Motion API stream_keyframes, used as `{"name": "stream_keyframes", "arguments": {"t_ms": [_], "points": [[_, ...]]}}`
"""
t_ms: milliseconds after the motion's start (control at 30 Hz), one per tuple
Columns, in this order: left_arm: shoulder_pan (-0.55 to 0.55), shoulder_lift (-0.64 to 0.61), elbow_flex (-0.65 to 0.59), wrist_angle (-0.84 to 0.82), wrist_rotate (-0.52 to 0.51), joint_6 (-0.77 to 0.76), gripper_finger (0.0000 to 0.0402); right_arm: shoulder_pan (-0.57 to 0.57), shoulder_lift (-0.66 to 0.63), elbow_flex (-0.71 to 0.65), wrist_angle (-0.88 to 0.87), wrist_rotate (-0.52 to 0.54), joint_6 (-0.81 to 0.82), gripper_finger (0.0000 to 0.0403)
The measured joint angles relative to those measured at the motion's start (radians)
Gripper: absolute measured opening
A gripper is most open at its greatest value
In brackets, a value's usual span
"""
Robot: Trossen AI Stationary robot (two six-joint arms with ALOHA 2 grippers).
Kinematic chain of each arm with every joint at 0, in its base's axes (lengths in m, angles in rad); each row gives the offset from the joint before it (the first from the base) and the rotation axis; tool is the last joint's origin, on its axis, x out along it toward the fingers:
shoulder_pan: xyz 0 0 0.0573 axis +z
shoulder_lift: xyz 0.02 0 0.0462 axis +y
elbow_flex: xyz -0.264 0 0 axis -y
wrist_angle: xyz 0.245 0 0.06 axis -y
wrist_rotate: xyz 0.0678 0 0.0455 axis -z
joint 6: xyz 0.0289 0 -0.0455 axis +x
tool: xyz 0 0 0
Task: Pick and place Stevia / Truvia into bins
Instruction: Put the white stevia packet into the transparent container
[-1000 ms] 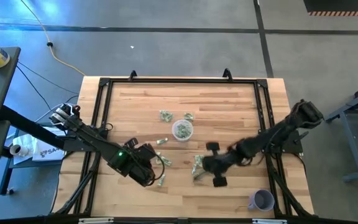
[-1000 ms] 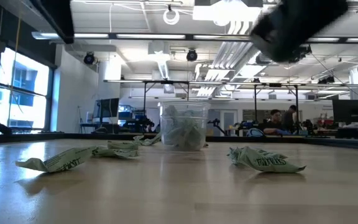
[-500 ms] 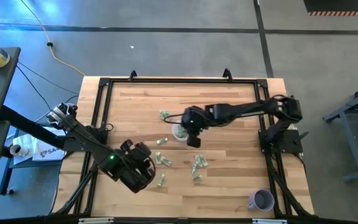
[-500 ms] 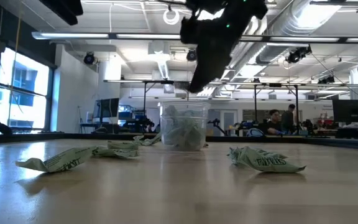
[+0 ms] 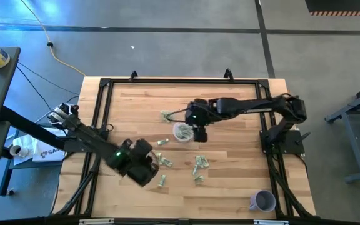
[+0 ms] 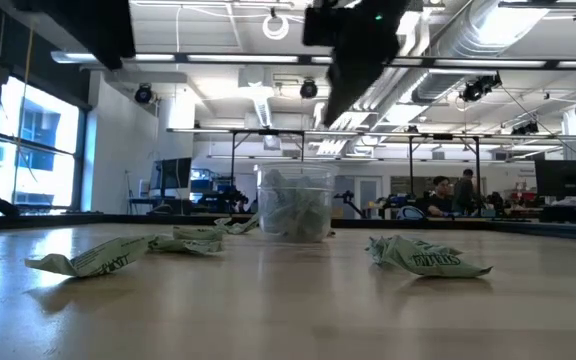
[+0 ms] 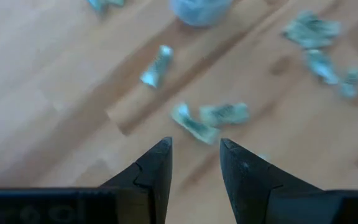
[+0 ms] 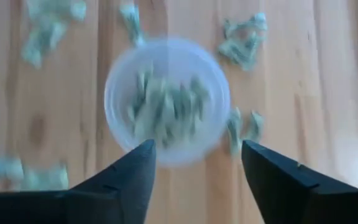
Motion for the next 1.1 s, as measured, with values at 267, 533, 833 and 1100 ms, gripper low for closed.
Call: {"name": "stream_keyframes", "arguments": {"t_ms": [267, 533, 833, 1100], "points": [[0.15, 0.001, -0.04, 0.093, -0.029, 0.328, 0.0168, 0.077, -0.296, -0.241, -0.12, 0.132, -0.015, 0.0277], [0.473, 0.02, -0.043, 0.168, 0.331, 0.541, 0.0168, 0.087, -0.576, -0.479, -0.105, 0.18, 0.223, 0.0302], [0.602, 0.098, -0.044, 0.162, 0.397, 0.72, 0.0214, 0.085, -0.648, -0.54, -0.101, 0.212, 0.302, 0.032], [0.586, 0.18, -0.043, 0.183, 0.427, 0.892, 0.0288, 0.085, -0.638, -0.539, -0.097, 0.277, 0.399, 0.0324]]}}
